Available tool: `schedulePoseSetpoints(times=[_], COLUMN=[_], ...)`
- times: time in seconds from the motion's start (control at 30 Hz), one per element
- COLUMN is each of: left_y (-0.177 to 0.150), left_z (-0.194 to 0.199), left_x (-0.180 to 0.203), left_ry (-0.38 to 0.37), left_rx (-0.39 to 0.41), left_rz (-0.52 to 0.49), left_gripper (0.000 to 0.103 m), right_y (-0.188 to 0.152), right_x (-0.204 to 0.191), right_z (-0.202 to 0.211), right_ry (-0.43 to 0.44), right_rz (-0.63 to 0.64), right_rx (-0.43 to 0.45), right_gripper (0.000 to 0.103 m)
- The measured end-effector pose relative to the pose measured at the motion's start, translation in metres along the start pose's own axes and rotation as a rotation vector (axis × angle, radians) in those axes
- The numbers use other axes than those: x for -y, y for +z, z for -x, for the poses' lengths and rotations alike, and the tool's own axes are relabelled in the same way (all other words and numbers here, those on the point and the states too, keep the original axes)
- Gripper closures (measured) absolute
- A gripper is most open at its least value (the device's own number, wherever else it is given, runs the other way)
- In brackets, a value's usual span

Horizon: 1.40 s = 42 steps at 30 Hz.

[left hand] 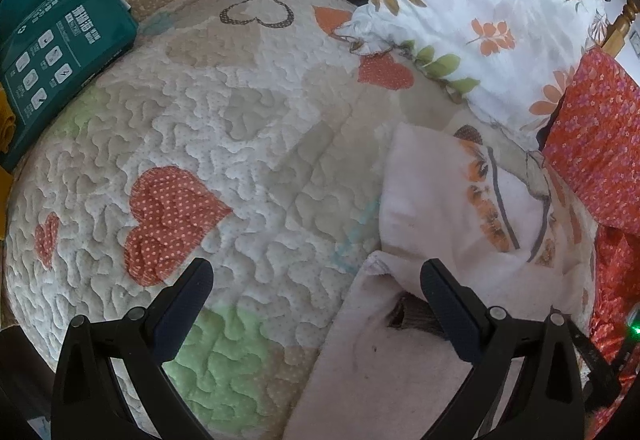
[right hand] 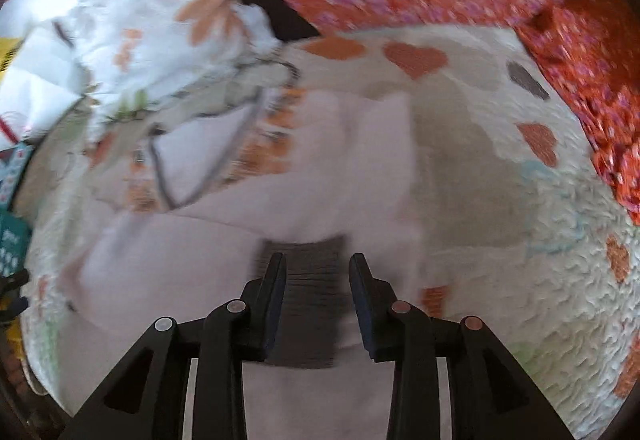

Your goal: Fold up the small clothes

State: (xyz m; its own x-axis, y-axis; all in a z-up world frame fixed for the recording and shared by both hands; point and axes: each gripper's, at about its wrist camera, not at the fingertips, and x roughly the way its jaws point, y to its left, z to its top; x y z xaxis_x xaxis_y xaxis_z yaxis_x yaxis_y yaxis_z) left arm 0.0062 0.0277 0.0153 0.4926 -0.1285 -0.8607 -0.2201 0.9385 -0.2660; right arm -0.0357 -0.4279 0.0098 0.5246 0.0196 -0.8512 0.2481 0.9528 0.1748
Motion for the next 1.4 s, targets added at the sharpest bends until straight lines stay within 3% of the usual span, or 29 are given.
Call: schedulePoseSetpoints(times=[0.1, 0.13, 0.17, 0.33, 0.43, 0.53, 0.67, 0.8, 0.9, 1.0, 1.13, 1.23, 1.33, 1.4], left_y=[0.0, 0.0, 0.0, 0.001, 0.001, 0.0, -0.002, -0.008, -0.014, -0.023, -0.032, -0.031, -0.03, -0.032], left_z=[-0.002, -0.003, -0.004, -0.005, -0.005, -0.006, -0.012, -0.023, -0.032, -0.047, -0.061, -0.054, -0.037, -0.029], left_x=[0.006, 0.009, 0.011, 0.016, 0.016, 0.017, 0.022, 0.035, 0.049, 0.06, 0.059, 0.052, 0.04, 0.037], left_ry=[-0.003, -0.006, -0.006, -0.005, -0.005, -0.002, 0.004, 0.007, 0.021, 0.034, 0.105, 0.133, 0.157, 0.156], left_rx=[-0.002, -0.005, -0.006, -0.004, -0.005, -0.01, -0.019, -0.034, -0.045, -0.106, -0.15, -0.123, -0.043, -0.011], left_rz=[-0.009, -0.013, -0.016, -0.023, -0.023, -0.03, -0.046, -0.088, -0.15, -0.208, -0.235, -0.22, -0.203, -0.193], left_gripper=[0.0, 0.0, 0.0, 0.0, 0.0, 0.0, 0.0, 0.0, 0.0, 0.0, 0.0, 0.0, 0.0, 0.0], right_y=[-0.004, -0.006, -0.006, -0.004, 0.006, 0.019, 0.024, 0.014, 0.005, -0.008, -0.028, -0.041, -0.049, -0.047], right_x=[0.0, -0.002, -0.004, -0.016, -0.011, 0.007, 0.032, 0.055, 0.057, 0.055, 0.058, 0.06, 0.062, 0.06], right_z=[-0.009, -0.008, -0.008, 0.02, 0.032, 0.026, 0.003, 0.016, 0.029, 0.038, 0.051, 0.057, 0.055, 0.048], right_ry=[0.018, 0.018, 0.012, -0.024, -0.102, -0.199, -0.254, -0.159, -0.126, -0.096, -0.053, -0.044, -0.038, 0.008], right_rz=[0.006, 0.02, 0.032, 0.086, 0.083, 0.043, -0.012, -0.14, -0.14, -0.113, -0.092, -0.074, -0.077, -0.108], right_rx=[-0.03, -0.029, -0.021, 0.071, 0.112, 0.102, 0.002, 0.038, 0.058, 0.048, 0.039, 0.068, 0.122, 0.112], right_gripper=[0.07, 0.089, 0.096, 0.099, 0.099, 0.099, 0.098, 0.078, 0.078, 0.076, 0.072, 0.068, 0.068, 0.068])
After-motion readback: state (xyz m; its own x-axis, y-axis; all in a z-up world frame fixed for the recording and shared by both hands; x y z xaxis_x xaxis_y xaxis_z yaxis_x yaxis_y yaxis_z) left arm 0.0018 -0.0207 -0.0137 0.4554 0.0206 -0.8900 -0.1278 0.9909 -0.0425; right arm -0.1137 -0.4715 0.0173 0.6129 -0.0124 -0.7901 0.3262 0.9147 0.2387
